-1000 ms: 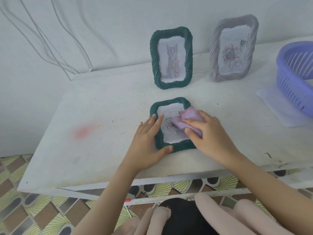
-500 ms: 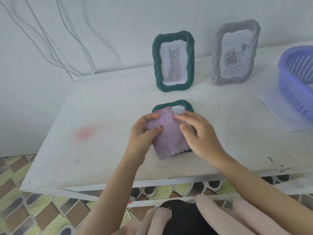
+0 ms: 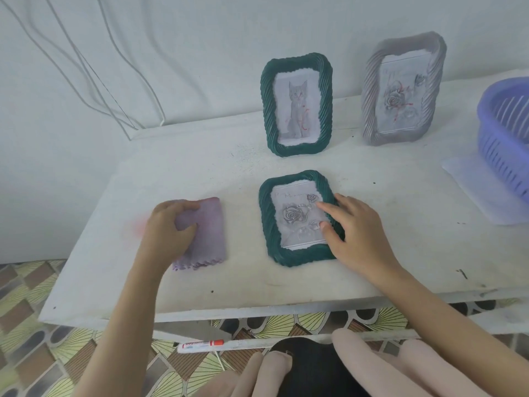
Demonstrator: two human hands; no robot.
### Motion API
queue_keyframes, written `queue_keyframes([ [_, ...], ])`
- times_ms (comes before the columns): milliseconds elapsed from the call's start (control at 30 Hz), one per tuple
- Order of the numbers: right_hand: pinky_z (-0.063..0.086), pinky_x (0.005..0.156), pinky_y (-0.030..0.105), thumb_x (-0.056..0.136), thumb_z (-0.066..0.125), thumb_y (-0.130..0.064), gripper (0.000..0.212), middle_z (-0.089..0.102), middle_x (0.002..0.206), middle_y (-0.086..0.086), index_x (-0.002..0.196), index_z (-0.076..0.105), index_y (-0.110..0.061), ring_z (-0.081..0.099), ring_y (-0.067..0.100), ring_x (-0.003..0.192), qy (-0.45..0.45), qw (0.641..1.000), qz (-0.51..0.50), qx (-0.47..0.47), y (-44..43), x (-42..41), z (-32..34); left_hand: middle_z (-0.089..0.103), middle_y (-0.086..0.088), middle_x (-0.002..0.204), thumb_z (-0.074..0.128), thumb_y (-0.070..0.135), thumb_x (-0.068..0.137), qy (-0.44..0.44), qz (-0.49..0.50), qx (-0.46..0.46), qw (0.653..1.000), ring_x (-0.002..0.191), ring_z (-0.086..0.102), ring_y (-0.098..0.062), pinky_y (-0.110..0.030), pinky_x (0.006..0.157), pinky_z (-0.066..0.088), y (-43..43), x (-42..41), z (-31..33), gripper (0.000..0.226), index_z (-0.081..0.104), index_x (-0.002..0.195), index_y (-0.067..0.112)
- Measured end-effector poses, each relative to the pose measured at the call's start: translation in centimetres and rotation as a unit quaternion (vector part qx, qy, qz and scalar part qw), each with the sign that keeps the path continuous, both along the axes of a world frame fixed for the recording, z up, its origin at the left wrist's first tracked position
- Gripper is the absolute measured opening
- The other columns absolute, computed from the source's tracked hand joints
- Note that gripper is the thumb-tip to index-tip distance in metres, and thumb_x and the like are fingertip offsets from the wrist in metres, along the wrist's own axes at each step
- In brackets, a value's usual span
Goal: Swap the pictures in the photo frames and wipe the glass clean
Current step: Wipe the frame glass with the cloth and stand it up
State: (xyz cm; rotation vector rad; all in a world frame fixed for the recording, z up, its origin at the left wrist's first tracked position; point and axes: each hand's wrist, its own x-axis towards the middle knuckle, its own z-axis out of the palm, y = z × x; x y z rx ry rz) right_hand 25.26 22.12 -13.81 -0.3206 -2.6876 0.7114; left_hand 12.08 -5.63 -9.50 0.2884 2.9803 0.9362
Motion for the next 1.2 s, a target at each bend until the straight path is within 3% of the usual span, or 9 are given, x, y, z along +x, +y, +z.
queue_keyframes([
  [167, 0.037, 0.099, 0.037, 0.084, 0.049, -0.028, 0.038, 0.061, 0.12, 0.01, 0.117, 0.064, -0.015, 0.053, 0.029, 0.115, 0.014, 1.0, 0.001, -0.007, 0.0, -0.1, 0.1, 0.052, -0.014, 0.131, 0.058, 0.018, 0.082, 0.155, -0.054, -0.034, 0.986, 0.123, 0.043, -0.034, -0.042, 0.104, 0.031, 2.7, 2.4, -0.7, 0.035, 0.063, 0.116, 0.016],
  [267, 0.035, 0.103, 0.04, 0.086, 0.046, -0.029, 0.044, 0.06, 0.123, 0.008, 0.126, 0.055, -0.015, 0.051, 0.027, 0.117, 0.007, 1.0, -0.007, -0.029, -0.1, 0.0, 0.2, 0.048, -0.007, 0.137, 0.058, 0.046, 0.083, 0.042, -0.153, 0.026, 0.987, 0.133, 0.034, -0.024, -0.041, 0.112, 0.025, 6.0, 5.1, -0.7, 0.058, 0.043, 0.135, 0.025],
  [400, 0.038, 0.102, 0.042, 0.09, 0.049, -0.019, 0.044, 0.061, 0.121, 0.007, 0.134, 0.046, -0.011, 0.052, 0.026, 0.113, 0.02, 0.998, -0.012, -0.065, -0.7, -0.2, 0.7, 0.017, 0.0, 0.155, 0.058, 0.047, 0.084, -0.051, -0.221, -0.007, 0.974, 0.144, 0.001, -0.013, -0.031, 0.116, -0.006, 8.6, 6.5, -1.9, 0.085, 0.007, 0.148, 0.026],
  [500, 0.036, 0.098, 0.022, 0.089, 0.051, -0.009, 0.049, 0.058, 0.123, -0.001, 0.136, 0.044, -0.019, 0.052, 0.017, 0.114, 0.023, 0.982, -0.029, -0.184, -1.1, -0.3, 1.2, 0.015, 0.0, 0.156, 0.062, 0.037, 0.085, -0.074, -0.225, 0.047, 0.97, 0.144, -0.002, -0.01, -0.029, 0.115, -0.009, 8.8, 6.1, -2.5, 0.082, 0.01, 0.148, 0.028],
  [633, 0.046, 0.088, 0.015, 0.083, 0.048, 0.011, 0.059, 0.055, 0.114, -0.018, 0.128, 0.047, -0.026, 0.056, 0.006, 0.107, 0.056, 0.896, -0.048, -0.439, -0.9, -0.5, 3.0, 0.037, 0.008, 0.144, 0.067, 0.022, 0.08, -0.116, -0.22, 0.181, 0.952, 0.138, 0.024, -0.007, -0.042, 0.118, 0.014, 8.4, 6.2, -2.3, 0.07, 0.032, 0.139, 0.032],
  [767, 0.051, 0.061, 0.019, 0.08, 0.045, 0.017, 0.062, 0.067, 0.091, 0.004, 0.124, 0.053, -0.026, 0.063, 0.015, 0.079, 0.027, 0.803, -0.031, -0.594, -0.8, -1.0, 3.7, 0.045, 0.011, 0.138, 0.064, -0.004, 0.078, -0.166, -0.21, 0.335, 0.903, 0.128, 0.037, 0.004, -0.023, 0.11, 0.032, 8.1, 6.2, -1.5, 0.064, 0.045, 0.127, 0.033],
  [867, 0.053, 0.062, 0.025, 0.082, 0.042, 0.017, 0.062, 0.066, 0.088, 0.01, 0.119, 0.055, -0.032, 0.06, 0.021, 0.077, 0.03, 0.759, -0.01, -0.65, -0.9, -1.3, 3.9, 0.055, 0.019, 0.126, 0.057, -0.007, 0.084, -0.17, -0.168, 0.418, 0.877, 0.119, 0.048, 0.005, -0.015, 0.094, 0.042, 7.8, 5.6, -1.2, 0.055, 0.049, 0.124, 0.03],
  [1000, 0.053, 0.064, 0.025, 0.081, 0.039, 0.019, 0.066, 0.064, 0.087, 0.01, 0.114, 0.055, -0.036, 0.06, 0.02, 0.077, 0.038, 0.742, 0.05, -0.667, -0.8, -1.8, 4.0, 0.064, 0.002, 0.117, 0.054, -0.007, 0.073, -0.2, -0.12, 0.511, 0.827, 0.101, 0.063, -0.014, -0.023, 0.077, 0.052, 6.8, 3.8, -0.4, 0.055, 0.055, 0.122, 0.019],
  [1200, 0.041, 0.061, 0.026, 0.064, 0.046, 0.001, 0.059, 0.057, 0.076, 0.01, 0.104, 0.052, -0.043, 0.049, 0.02, 0.067, 0.013, 0.786, 0.12, -0.606, -0.8, -3.8, 5.4, 0.069, 0.004, 0.103, 0.047, -0.015, 0.066, -0.2, -0.13, 0.533, 0.812, 0.077, 0.064, -0.011, -0.021, 0.068, 0.052, 5.6, 1.9, 1.1, 0.061, 0.058, 0.116, 0.017],
])
